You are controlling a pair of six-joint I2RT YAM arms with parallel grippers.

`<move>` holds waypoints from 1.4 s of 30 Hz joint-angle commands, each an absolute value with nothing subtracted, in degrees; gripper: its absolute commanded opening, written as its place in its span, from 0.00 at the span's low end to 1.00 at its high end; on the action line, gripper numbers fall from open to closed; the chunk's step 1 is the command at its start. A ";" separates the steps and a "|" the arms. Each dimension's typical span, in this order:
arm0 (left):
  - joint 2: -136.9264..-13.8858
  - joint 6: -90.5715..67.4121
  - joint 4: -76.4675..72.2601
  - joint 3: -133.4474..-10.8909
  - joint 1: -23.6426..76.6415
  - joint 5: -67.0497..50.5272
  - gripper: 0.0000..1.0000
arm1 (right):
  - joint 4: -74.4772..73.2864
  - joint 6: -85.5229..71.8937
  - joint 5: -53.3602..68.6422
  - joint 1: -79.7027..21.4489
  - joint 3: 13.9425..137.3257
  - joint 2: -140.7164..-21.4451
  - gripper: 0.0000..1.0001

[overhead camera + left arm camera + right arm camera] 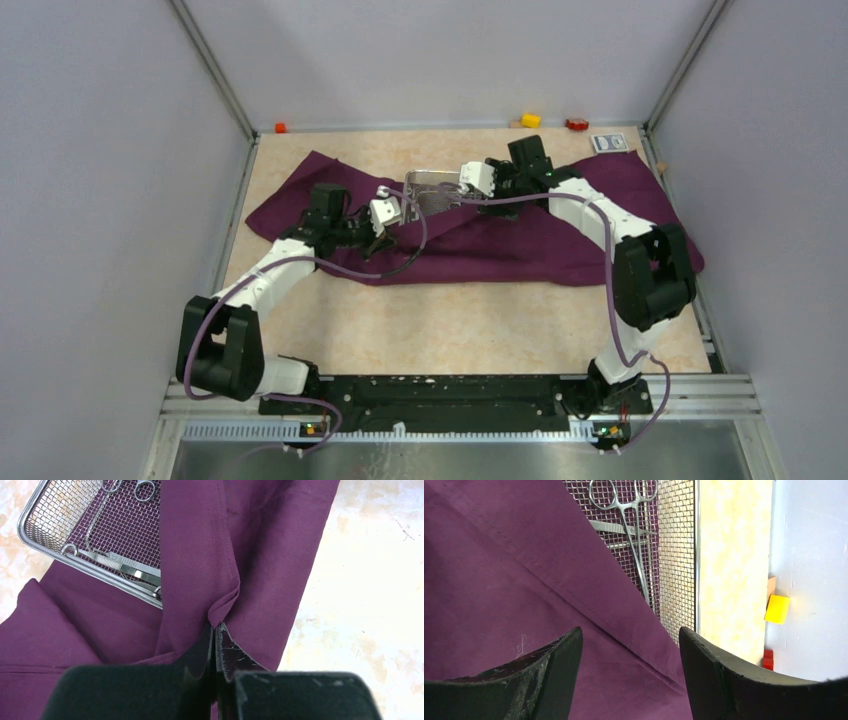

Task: Open and lay out the surgical kit
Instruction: Open the surgical kit at the center of the board.

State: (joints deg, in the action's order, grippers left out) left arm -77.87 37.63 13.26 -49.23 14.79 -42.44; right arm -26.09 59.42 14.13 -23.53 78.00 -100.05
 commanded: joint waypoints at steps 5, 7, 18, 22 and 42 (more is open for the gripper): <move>-76.82 37.30 14.27 -51.41 15.03 -40.96 0.00 | -22.78 63.16 9.02 -24.35 79.30 -105.21 0.59; -76.73 37.12 15.03 -51.85 15.03 -40.16 0.00 | -22.71 63.06 8.85 -24.37 79.58 -105.78 0.52; -71.40 40.81 25.55 -54.43 15.03 -32.20 0.00 | -27.86 58.22 7.52 -25.20 71.96 -92.09 0.00; -65.30 44.53 34.30 -54.18 15.08 -28.96 0.00 | -33.43 56.03 5.66 -28.84 64.45 -81.34 0.00; -38.04 52.67 66.52 -49.84 15.73 -26.73 0.23 | -67.15 36.62 7.14 -53.06 51.46 -59.15 0.12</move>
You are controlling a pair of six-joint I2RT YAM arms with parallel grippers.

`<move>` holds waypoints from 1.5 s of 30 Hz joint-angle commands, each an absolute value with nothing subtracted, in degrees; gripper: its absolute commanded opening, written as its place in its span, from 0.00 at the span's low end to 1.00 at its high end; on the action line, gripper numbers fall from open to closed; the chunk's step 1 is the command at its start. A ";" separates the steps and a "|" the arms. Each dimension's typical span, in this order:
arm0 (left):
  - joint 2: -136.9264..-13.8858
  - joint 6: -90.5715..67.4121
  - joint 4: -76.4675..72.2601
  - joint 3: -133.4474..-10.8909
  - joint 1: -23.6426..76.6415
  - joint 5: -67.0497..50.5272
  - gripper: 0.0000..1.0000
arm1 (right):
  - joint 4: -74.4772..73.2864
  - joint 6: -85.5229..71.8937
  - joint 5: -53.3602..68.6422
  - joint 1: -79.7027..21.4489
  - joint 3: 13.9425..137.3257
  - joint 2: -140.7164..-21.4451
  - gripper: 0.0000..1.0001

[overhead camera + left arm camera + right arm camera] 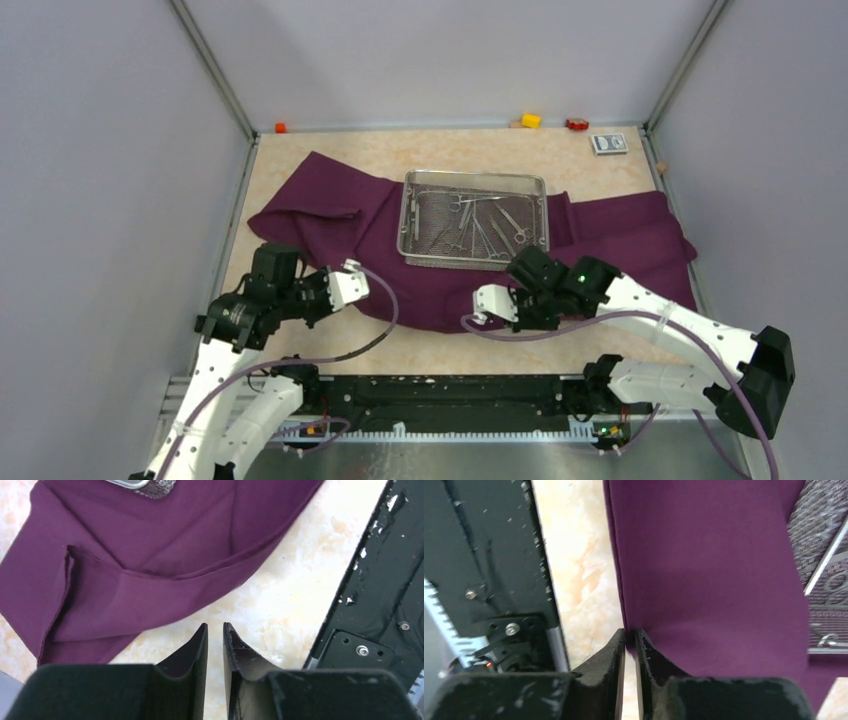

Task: Open and lay out the surgical kit
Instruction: Open the surgical kit at the center of the board.

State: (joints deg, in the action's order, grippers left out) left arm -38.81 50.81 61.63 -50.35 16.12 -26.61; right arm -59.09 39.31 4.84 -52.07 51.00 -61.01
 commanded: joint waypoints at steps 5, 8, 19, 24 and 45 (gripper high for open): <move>-38.85 49.30 62.00 -49.05 15.73 -23.66 0.35 | -70.69 38.59 8.52 -53.09 51.42 -56.48 0.30; -41.45 43.88 52.43 -49.43 15.73 -19.28 0.50 | -68.59 39.61 8.45 -53.15 51.58 -55.92 0.34; -74.29 23.75 18.25 -53.86 15.04 3.54 0.89 | -42.72 36.26 6.42 -44.74 52.99 -57.58 0.44; -87.77 24.78 11.26 -60.65 12.28 6.41 0.90 | -39.18 36.21 7.54 -42.06 52.52 -61.16 0.44; -108.46 37.78 19.61 -77.03 9.08 1.77 0.82 | -38.75 35.86 7.20 -41.97 51.50 -66.16 0.39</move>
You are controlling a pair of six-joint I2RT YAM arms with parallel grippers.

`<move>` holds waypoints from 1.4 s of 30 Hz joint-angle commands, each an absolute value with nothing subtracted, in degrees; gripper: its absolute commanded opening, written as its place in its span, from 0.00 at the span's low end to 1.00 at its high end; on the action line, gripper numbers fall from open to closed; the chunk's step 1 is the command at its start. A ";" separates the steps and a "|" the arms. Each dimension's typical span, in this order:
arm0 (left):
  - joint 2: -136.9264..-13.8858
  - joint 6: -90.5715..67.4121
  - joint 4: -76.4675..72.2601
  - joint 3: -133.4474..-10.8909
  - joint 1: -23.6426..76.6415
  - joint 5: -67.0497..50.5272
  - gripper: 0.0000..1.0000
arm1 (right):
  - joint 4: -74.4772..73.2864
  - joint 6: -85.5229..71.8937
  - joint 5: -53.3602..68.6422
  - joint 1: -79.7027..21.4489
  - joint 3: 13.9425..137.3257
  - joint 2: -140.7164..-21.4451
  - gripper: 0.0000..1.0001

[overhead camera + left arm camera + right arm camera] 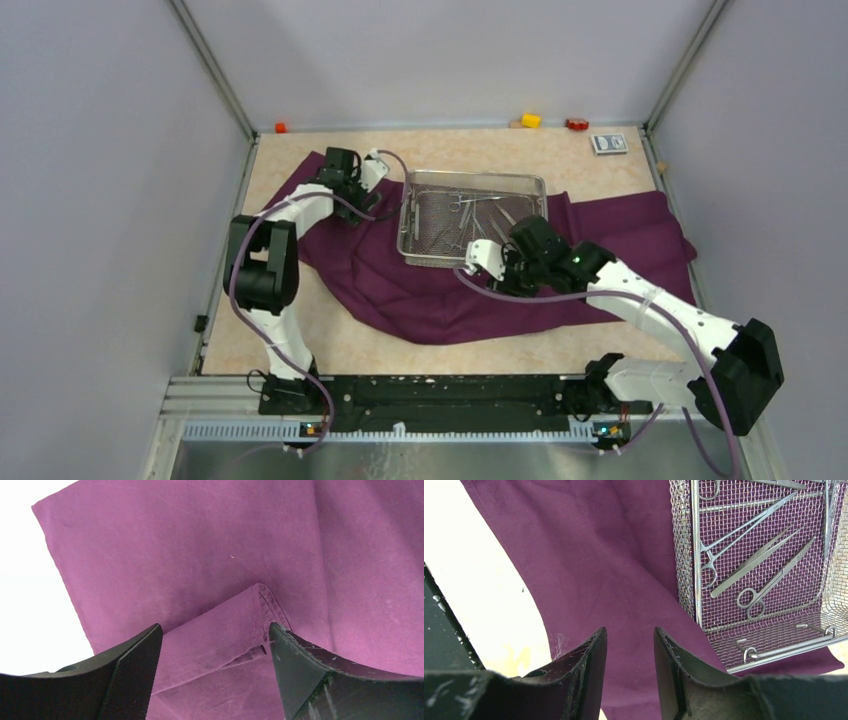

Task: Open and lay out the surgical kit
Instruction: Open the surgical kit at the center of the board.

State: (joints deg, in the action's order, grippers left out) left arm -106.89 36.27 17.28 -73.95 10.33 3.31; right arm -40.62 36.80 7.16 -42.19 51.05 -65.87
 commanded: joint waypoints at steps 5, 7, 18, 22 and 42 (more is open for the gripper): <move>-110.30 38.50 21.32 -78.59 7.48 0.55 0.67 | -38.37 35.77 7.01 -42.01 51.52 -66.75 0.38; -110.42 38.69 22.01 -78.92 6.94 0.27 0.55 | -38.04 35.64 6.96 -41.94 51.55 -67.00 0.38; -101.67 41.95 29.13 -76.22 -1.11 -5.87 0.00 | -37.39 35.27 7.00 -41.92 52.35 -67.42 0.37; -94.95 46.83 32.07 -73.21 -5.19 -5.54 0.00 | -38.01 35.16 6.59 -41.93 53.01 -67.24 0.37; -61.18 92.16 34.02 -52.66 -36.33 5.42 0.00 | -44.76 36.07 2.95 -41.93 53.76 -63.48 0.36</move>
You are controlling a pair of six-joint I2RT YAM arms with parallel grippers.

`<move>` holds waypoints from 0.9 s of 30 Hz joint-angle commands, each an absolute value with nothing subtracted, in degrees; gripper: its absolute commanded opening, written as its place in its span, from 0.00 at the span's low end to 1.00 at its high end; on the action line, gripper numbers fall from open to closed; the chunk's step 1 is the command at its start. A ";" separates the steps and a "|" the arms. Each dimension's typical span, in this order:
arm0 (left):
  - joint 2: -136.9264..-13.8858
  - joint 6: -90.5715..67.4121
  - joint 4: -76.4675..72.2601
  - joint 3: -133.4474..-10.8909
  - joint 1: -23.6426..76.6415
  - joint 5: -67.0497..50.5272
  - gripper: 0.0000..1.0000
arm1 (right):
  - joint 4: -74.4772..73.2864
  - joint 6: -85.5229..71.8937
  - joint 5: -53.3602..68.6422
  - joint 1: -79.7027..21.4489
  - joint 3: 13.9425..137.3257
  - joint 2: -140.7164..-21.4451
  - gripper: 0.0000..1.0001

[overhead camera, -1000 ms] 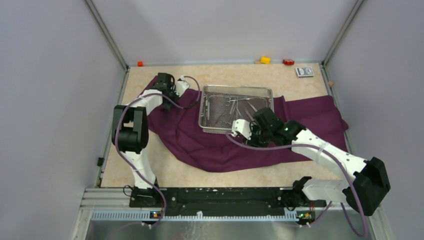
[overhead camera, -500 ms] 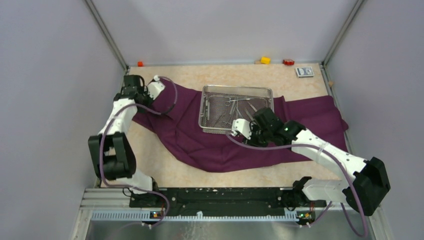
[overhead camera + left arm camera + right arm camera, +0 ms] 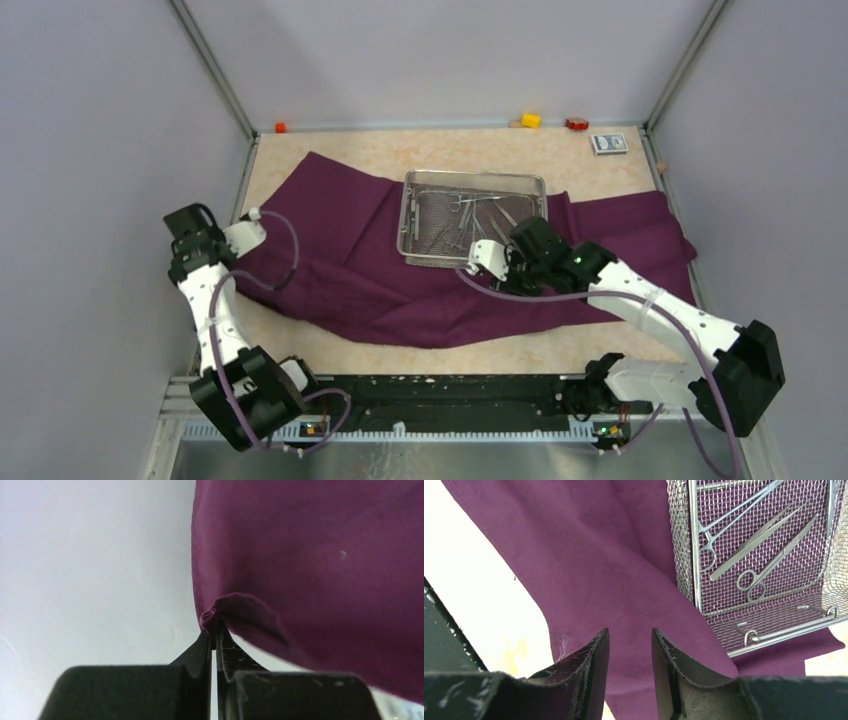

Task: Open and lay out the surgical kit
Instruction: Open the surgical kit at the center of the board.

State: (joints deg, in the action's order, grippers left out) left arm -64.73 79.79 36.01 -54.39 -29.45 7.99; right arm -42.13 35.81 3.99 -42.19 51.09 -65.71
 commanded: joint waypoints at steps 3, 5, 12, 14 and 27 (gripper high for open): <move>-60.24 97.38 33.51 -51.98 -43.20 1.32 0.00 | -47.01 36.54 2.47 -41.92 53.83 -62.91 0.36; -60.33 100.89 32.85 -51.46 -47.55 -1.21 0.00 | -48.65 36.94 1.89 -41.90 54.02 -62.36 0.36; -61.00 107.43 28.96 -48.00 -55.49 -4.25 0.04 | -55.40 37.53 0.85 -41.92 55.67 -60.06 0.37; -60.55 107.57 28.93 -46.67 -55.91 -4.14 0.04 | -56.67 37.37 0.31 -41.92 55.50 -59.37 0.37; -58.22 109.70 21.55 -39.96 -58.55 -4.67 0.55 | -60.76 36.05 -6.86 -41.92 52.69 -57.63 0.40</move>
State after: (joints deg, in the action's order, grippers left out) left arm -59.35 108.51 27.59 -40.62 -58.11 -2.33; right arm -59.11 36.86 -3.44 -42.19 52.95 -58.87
